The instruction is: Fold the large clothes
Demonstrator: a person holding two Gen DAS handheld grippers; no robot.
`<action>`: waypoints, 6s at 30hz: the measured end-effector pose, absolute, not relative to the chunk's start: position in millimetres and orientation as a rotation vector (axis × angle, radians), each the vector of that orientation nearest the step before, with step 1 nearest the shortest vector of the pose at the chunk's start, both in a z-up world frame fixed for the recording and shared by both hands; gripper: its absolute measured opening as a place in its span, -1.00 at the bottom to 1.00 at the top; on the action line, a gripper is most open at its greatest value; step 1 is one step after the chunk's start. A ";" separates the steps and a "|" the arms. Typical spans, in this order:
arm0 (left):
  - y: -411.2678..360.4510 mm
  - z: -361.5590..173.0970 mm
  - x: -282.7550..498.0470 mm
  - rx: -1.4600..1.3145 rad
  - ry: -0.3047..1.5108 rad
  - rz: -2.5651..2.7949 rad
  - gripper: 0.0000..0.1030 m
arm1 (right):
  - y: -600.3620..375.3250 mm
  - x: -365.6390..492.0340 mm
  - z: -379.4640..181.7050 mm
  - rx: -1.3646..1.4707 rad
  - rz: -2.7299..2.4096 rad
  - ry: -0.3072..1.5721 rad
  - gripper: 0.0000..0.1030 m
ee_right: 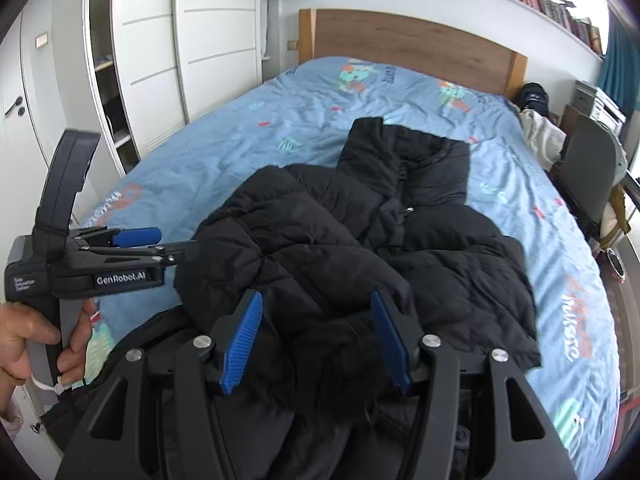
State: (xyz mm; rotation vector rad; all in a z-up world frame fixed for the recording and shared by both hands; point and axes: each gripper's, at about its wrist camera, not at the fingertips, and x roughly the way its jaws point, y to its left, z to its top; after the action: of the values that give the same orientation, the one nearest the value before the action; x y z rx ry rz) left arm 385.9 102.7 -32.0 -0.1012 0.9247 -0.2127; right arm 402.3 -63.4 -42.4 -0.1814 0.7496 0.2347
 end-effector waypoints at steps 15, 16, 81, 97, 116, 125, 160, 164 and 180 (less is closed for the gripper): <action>78.3 -117.3 386.5 -0.050 0.982 -0.169 0.81 | -113.2 431.5 -159.2 -0.174 0.190 0.891 0.12; 78.8 -118.1 386.4 -0.050 0.990 -0.165 0.88 | -112.6 430.9 -161.2 -0.183 0.189 0.887 0.13; 85.6 32.1 630.4 -0.108 0.898 -0.240 0.96 | -347.9 607.2 -17.4 0.593 0.362 0.764 0.91; 42.9 -58.4 817.2 -0.395 1.078 -0.318 0.74 | -352.0 847.3 -78.7 0.620 0.267 0.907 0.94; 2.5 -101.1 865.7 -0.462 1.162 -0.265 -0.73 | -313.1 938.4 -107.2 0.474 0.237 1.035 -0.55; 4.0 -47.3 819.3 -0.397 1.101 -0.267 -0.76 | -300.1 880.6 -47.6 0.375 0.215 0.997 -0.65; 47.0 -32.1 526.6 -0.265 0.994 -0.328 -0.77 | -287.7 541.1 -50.3 0.445 0.295 0.739 -0.64; 45.4 -56.0 505.6 -0.206 0.984 -0.346 -0.76 | -295.0 532.8 -74.1 0.444 0.316 0.768 -0.59; 69.3 -42.5 432.7 -0.095 1.010 -0.339 -0.15 | -307.9 475.2 -72.9 0.313 0.218 0.814 0.10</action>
State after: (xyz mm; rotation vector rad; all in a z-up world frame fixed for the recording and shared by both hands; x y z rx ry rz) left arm 432.7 69.3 -42.5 -0.0948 1.0100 -0.3395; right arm 475.2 -307.9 -72.9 0.3128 0.8141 0.2185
